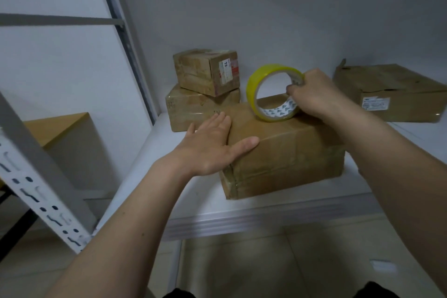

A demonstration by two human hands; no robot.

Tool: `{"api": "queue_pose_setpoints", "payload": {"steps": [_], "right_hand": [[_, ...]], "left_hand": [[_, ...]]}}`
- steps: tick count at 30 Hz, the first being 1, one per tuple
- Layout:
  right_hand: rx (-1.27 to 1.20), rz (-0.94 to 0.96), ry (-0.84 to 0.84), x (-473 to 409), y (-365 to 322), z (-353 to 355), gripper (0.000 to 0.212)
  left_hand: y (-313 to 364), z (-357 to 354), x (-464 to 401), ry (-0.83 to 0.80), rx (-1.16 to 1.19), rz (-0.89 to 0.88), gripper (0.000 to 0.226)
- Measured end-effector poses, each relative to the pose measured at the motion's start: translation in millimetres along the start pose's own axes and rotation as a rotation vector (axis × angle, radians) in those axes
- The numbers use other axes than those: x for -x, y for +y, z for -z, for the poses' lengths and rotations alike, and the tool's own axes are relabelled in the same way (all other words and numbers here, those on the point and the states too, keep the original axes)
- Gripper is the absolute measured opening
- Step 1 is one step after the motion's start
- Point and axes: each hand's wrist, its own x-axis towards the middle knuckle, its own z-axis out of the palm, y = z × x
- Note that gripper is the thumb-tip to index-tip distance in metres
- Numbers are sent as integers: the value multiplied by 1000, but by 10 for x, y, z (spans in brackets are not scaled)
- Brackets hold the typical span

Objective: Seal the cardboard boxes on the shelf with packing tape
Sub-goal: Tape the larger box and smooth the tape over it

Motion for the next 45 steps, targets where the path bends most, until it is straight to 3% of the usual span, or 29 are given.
{"api": "queue_pose_setpoints", "payload": {"steps": [4, 6, 9, 12, 16, 19, 21, 23, 25, 28, 32, 37, 40, 45], "right_hand": [[52, -6, 57, 57, 92, -64, 34], [223, 1, 88, 125, 126, -69, 46], [380, -36, 53, 198, 159, -40, 63], [396, 1, 19, 212, 168, -53, 57], [166, 79, -85, -3, 140, -23, 39], [-86, 172, -251, -184, 127, 2, 21], [-150, 204, -294, -219, 129, 14, 19], [-115, 184, -254, -257, 168, -31, 26], [45, 107, -175, -238, 216, -62, 45], [136, -7, -153, -103, 262, -85, 73], [-120, 32, -158, -136, 322, -89, 38], [-351, 88, -238, -159, 363, -59, 10], [-401, 124, -255, -181, 358, -41, 12], [-472, 100, -144, -328, 414, -16, 19]], "left_hand": [[24, -11, 2, -3, -15, 15, 106], [50, -17, 10, -7, 4, 8, 99], [74, -72, 31, 67, 199, 4, 89], [158, -170, 95, 238, 415, 32, 69], [465, -168, 243, 191, 331, 91, 77], [692, -96, 436, 50, 0, -44, 65], [661, 75, 452, 76, -59, -96, 51], [486, 287, 297, 210, 50, -24, 49], [296, 377, 95, 257, 95, 51, 66], [200, 314, -122, 7, 254, -23, 92], [311, 195, -263, -54, 148, -4, 112], [551, 96, -200, 31, -2, 130, 97], [559, 107, -223, 55, 24, 149, 93], [605, 28, -273, 37, 142, 160, 103]]}}
